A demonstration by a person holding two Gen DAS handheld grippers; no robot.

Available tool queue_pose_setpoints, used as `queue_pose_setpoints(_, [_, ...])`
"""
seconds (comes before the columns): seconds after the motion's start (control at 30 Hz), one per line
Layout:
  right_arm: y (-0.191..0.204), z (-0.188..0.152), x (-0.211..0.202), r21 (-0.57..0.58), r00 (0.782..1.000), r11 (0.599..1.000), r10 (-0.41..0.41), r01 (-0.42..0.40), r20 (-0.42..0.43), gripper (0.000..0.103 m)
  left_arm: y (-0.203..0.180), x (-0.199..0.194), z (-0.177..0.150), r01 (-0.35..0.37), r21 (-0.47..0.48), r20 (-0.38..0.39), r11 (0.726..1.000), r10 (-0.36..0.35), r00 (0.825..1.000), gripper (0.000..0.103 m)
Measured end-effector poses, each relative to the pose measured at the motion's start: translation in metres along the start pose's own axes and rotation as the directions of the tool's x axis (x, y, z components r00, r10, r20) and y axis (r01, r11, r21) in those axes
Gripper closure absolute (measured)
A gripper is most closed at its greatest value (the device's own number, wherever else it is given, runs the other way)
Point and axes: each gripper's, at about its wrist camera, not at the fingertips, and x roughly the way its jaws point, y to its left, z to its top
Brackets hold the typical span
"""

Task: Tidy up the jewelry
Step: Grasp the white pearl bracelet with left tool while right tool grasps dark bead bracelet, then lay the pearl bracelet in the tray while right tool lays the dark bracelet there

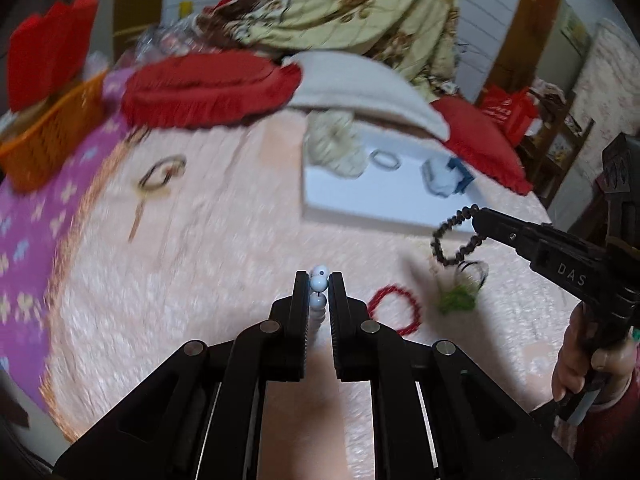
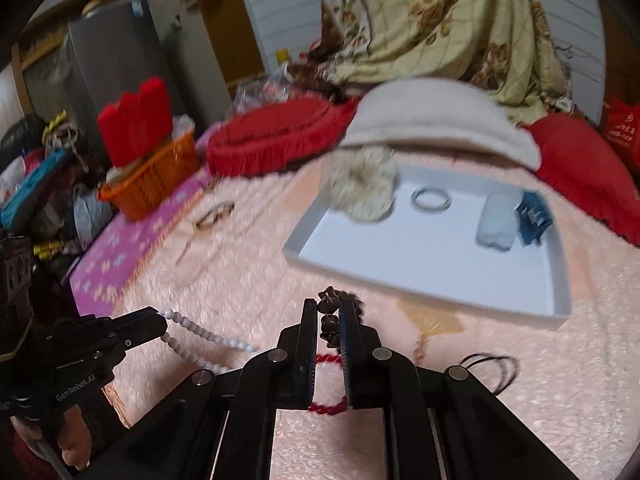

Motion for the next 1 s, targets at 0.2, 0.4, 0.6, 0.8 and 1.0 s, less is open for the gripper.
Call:
queue_pose_setpoints(0.2, [-0.028,0.019,-0.031,0.026,0.997,0.998,-0.060,0.058,0.053,0.093,-0.023,-0.022,0.039,0.026,0.082,0.051,0.996,-0.030,0.998,0.095])
queue_pose_setpoints(0.4, [-0.064,0.033,-0.044,0.065,0.991,0.991,-0.123,0.119,0.058,0.093,-0.044,-0.025,0.083,0.036,0.148,0.056,0.988,-0.045,0.997,0.095])
queue_pose_setpoints(0.6, [-0.092,0.039,-0.033,0.111,0.988,0.983,-0.151,0.147,0.023,0.093,-0.062,0.009,0.105,-0.025,0.189,0.025,0.982,0.021,0.999,0.095])
queue_pose_setpoints(0.8, [-0.099,0.040,-0.010,0.108,0.988,0.982,-0.156,0.157,-0.012,0.093,-0.075,0.052,0.113,-0.042,0.208,-0.025,0.977,0.048,0.999,0.095])
queue_pose_setpoints(1.0, [-0.096,0.052,0.036,0.099,0.987,0.984,-0.144,0.151,-0.076,0.093,-0.075,0.098,0.130,-0.033,0.170,-0.063,0.985,0.044,0.997,0.095])
